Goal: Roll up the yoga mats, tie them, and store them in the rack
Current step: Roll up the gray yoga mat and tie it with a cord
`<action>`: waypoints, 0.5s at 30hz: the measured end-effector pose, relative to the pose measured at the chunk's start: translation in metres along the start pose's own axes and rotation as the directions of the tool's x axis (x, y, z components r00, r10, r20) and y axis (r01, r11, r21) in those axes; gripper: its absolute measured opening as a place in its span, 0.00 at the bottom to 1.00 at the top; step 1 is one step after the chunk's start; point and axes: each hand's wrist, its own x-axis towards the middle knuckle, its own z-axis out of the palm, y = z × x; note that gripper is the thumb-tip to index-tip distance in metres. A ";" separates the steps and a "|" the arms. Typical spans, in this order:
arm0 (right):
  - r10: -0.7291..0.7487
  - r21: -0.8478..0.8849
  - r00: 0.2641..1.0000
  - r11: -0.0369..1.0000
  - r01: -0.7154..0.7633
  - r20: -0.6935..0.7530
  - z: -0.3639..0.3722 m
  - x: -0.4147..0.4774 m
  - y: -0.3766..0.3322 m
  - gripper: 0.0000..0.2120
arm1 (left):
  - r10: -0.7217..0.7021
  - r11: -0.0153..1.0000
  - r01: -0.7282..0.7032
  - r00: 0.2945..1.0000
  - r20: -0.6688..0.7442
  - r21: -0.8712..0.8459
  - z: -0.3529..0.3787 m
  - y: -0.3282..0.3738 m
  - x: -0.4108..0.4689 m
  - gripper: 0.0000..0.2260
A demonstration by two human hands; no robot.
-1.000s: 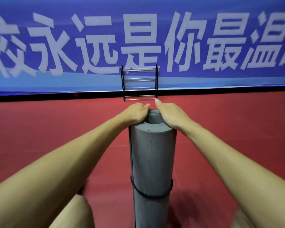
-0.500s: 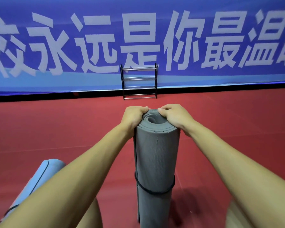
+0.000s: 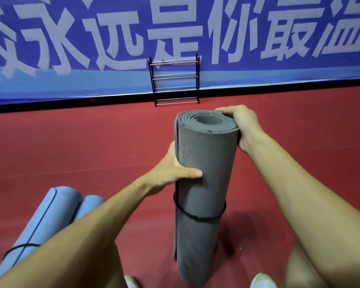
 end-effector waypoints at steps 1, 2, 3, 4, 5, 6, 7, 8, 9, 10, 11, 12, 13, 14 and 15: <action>0.010 0.046 1.000 0.999 -0.011 0.017 0.000 -0.003 0.003 0.08 | -0.011 1.000 0.011 0.999 -0.044 0.016 0.003 -0.005 -0.003 0.51; 0.017 0.083 0.999 0.996 -0.021 0.048 -0.001 -0.006 0.007 0.10 | -0.011 0.999 0.015 0.996 -0.094 0.039 0.005 -0.010 -0.006 0.48; 0.021 0.122 0.997 0.992 -0.031 0.079 -0.002 -0.008 0.013 0.13 | -0.005 0.998 0.013 0.991 -0.131 0.062 0.006 -0.011 -0.006 0.46; 0.008 0.129 0.995 0.991 -0.021 0.099 -0.005 -0.010 0.020 0.16 | 0.006 0.997 0.006 0.989 -0.147 0.078 0.006 -0.010 -0.005 0.44; -0.010 0.110 0.993 0.994 -0.003 0.118 -0.007 -0.009 0.027 0.20 | 0.017 0.996 -0.003 0.988 -0.153 0.091 0.005 -0.008 -0.005 0.44; -0.038 0.058 0.991 0.998 0.031 0.126 -0.008 -0.011 0.033 0.24 | 0.028 0.995 -0.012 0.987 -0.160 0.102 0.004 -0.006 -0.004 0.45; -0.062 0.014 0.989 0.998 0.060 0.138 -0.008 -0.013 0.038 0.29 | 0.036 0.994 -0.018 0.985 -0.170 0.111 0.001 -0.002 -0.002 0.46; -0.081 -0.034 0.988 0.996 0.086 0.129 -0.009 -0.015 0.041 0.36 | 0.041 0.993 -0.020 0.984 -0.174 0.119 -0.003 0.002 0.001 0.46; -0.106 -0.081 0.986 0.990 0.117 0.128 -0.010 -0.015 0.045 0.43 | 0.047 0.992 -0.026 0.984 -0.171 0.126 -0.006 0.008 0.006 0.47; -0.135 -0.133 0.983 0.979 0.152 0.127 -0.010 -0.015 0.047 0.47 | 0.055 0.991 -0.035 0.986 -0.154 0.128 -0.011 0.015 0.012 0.47; -0.168 -0.178 0.976 0.965 0.191 0.140 -0.010 -0.015 0.048 0.51 | 0.065 0.993 -0.052 0.991 -0.119 0.106 -0.016 0.023 0.020 0.46; -0.192 -0.220 0.968 0.949 0.224 0.159 -0.009 -0.013 0.049 0.55 | 0.069 0.996 -0.064 0.994 -0.083 0.057 -0.021 0.030 0.030 0.45; -0.213 -0.253 0.960 0.933 0.255 0.181 -0.007 -0.007 0.050 0.59 | 0.066 0.998 -0.066 0.995 -0.069 0.006 -0.025 0.036 0.040 0.44; -0.229 -0.263 0.953 0.924 0.277 0.197 -0.005 0.000 0.051 0.62 | 0.053 0.998 -0.055 0.995 -0.087 -0.017 -0.030 0.039 0.050 0.45; -0.244 -0.265 0.946 0.918 0.296 0.212 -0.002 0.010 0.052 0.63 | 0.035 0.999 -0.036 0.992 -0.121 -0.010 -0.033 0.040 0.059 0.45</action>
